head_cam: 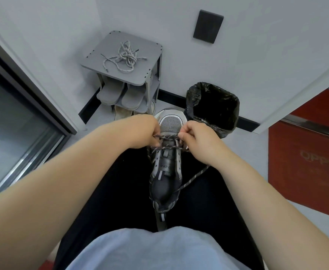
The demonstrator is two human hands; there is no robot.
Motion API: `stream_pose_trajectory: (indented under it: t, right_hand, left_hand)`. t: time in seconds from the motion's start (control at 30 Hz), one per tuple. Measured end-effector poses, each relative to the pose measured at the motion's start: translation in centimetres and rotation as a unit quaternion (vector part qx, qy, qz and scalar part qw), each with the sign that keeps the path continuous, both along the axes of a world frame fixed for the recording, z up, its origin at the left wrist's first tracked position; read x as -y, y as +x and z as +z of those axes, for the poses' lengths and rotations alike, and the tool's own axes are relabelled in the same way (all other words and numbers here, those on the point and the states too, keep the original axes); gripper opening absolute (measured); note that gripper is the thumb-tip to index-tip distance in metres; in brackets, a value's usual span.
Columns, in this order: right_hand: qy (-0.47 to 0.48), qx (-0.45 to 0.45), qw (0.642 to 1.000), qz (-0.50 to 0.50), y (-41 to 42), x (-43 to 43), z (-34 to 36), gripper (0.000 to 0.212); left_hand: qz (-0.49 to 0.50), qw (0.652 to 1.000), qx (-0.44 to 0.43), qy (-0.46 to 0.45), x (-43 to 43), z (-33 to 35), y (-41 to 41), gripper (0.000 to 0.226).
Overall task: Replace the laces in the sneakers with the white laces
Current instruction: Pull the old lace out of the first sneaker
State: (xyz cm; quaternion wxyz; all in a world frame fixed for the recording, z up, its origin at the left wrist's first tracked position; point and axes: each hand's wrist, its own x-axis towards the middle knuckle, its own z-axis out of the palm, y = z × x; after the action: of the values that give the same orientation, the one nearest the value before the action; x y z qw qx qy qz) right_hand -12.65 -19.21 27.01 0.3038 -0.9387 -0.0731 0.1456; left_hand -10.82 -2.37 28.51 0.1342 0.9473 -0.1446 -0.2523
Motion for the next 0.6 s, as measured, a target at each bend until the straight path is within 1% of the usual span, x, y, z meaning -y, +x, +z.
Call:
stream_pose_trajectory:
  t: [0.07,0.13,0.17,0.23,0.3,0.4,0.47,0.53,0.6]
  right_hand:
    - [0.017,-0.052,0.999,-0.002,0.3,0.4,0.4,0.014]
    - [-0.005,-0.064,0.998,0.009,0.7,0.8,0.7,0.013]
    - [-0.024,-0.061,0.998,0.012,0.8,0.8,0.8,0.011]
    - [-0.065,-0.045,0.997,0.012,0.6,0.5,0.8,0.005]
    - [-0.108,-0.01,0.994,0.008,0.3,0.1,0.5,0.009]
    - [-0.129,0.011,0.992,0.01,-0.2,-0.2,0.1,0.013]
    - [-0.129,-0.005,0.992,0.015,-0.2,-0.2,0.3,0.012]
    - [-0.161,-0.015,0.986,0.029,0.2,0.3,1.0,0.011]
    - [-0.209,-0.001,0.977,0.037,0.7,1.2,2.2,0.009]
  left_hand:
    - [-0.019,1.0,0.003,0.016,-0.2,0.2,0.4,0.013]
    - [-0.015,1.0,0.017,0.003,-0.6,0.0,0.7,0.011]
    - [-0.004,1.0,0.014,-0.018,-0.8,-0.1,0.7,0.012]
    - [0.043,0.995,-0.011,-0.093,-1.3,-0.3,0.4,0.015]
    - [0.106,0.98,-0.027,-0.169,-1.3,-0.7,-0.1,0.017]
    - [0.15,0.962,-0.025,-0.226,-1.0,-1.2,-0.7,0.021]
    - [0.149,0.962,-0.017,-0.23,-1.0,-1.0,-0.7,0.019]
    - [0.144,0.969,0.031,-0.198,-1.5,-0.7,-0.4,0.015]
    - [0.149,0.97,0.083,-0.172,-2.5,-0.2,0.0,0.013]
